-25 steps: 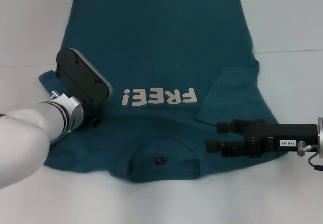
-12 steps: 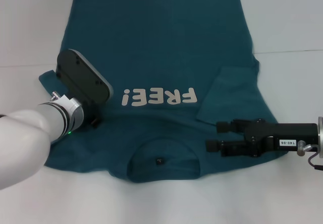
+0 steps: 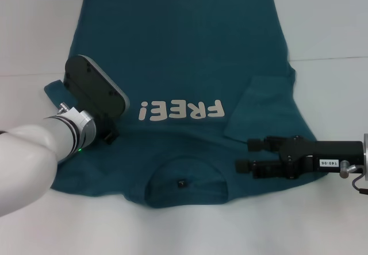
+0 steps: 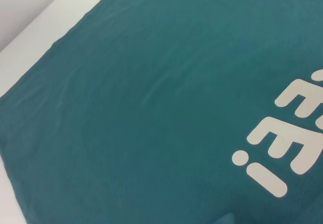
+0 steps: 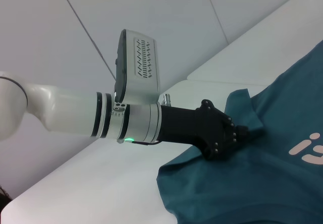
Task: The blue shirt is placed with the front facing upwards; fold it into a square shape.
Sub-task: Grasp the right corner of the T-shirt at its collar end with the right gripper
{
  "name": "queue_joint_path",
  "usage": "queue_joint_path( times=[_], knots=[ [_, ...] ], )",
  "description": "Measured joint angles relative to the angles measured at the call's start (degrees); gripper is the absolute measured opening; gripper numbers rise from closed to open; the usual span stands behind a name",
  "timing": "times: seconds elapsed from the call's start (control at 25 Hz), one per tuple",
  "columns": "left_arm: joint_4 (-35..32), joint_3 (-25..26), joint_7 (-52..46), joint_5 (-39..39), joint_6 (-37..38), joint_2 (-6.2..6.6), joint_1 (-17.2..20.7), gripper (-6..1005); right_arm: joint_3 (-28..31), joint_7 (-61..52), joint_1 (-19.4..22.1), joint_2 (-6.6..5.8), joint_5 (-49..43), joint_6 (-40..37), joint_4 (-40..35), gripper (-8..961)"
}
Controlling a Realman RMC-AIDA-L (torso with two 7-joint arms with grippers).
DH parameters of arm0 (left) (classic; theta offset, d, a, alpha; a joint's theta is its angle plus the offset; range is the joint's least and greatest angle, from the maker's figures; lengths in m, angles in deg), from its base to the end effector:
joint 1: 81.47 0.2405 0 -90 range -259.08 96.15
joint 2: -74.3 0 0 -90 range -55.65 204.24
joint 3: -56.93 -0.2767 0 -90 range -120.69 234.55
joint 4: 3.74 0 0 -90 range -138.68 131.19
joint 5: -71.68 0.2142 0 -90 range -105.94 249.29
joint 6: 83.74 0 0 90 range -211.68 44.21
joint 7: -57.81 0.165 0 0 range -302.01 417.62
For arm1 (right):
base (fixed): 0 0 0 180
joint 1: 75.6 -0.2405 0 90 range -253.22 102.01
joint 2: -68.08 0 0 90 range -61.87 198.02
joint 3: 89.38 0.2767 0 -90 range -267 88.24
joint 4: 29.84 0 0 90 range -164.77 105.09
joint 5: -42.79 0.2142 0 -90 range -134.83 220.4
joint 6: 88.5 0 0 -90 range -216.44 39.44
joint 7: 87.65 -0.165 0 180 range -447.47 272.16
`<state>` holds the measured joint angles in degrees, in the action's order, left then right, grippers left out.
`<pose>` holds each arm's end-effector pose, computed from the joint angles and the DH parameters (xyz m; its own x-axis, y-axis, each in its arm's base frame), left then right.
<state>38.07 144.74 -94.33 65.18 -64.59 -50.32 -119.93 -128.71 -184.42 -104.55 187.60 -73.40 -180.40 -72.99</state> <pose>-0.2446 0.4577 -0.1053 0.9390 0.3224 -0.1193 0.0925 -0.5712 -0.8156 0.2711 0.3457 -0.0167 0.6643 -0.5513 -0.5047 -0.6444 -0.7646 -0.0129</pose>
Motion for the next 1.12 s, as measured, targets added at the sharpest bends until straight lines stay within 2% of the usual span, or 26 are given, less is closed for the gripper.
queue_joint_path(
  times=[0.2,0.56,1.12],
  knots=[
    [1.29,-0.23,0.0,0.0,-0.31,0.0,0.64,4,0.2,0.0,0.03,0.0,0.0,-0.1,0.0,941],
    [9.32,-5.97,-0.01,0.0,-0.33,0.0,5.02,4,0.66,0.0,-0.03,0.0,0.0,-0.21,0.0,942],
    [8.17,-9.03,-0.47,-0.54,-0.7,0.0,5.21,6,0.75,0.0,-0.31,0.0,-0.01,-0.01,0.0,942]
  ],
)
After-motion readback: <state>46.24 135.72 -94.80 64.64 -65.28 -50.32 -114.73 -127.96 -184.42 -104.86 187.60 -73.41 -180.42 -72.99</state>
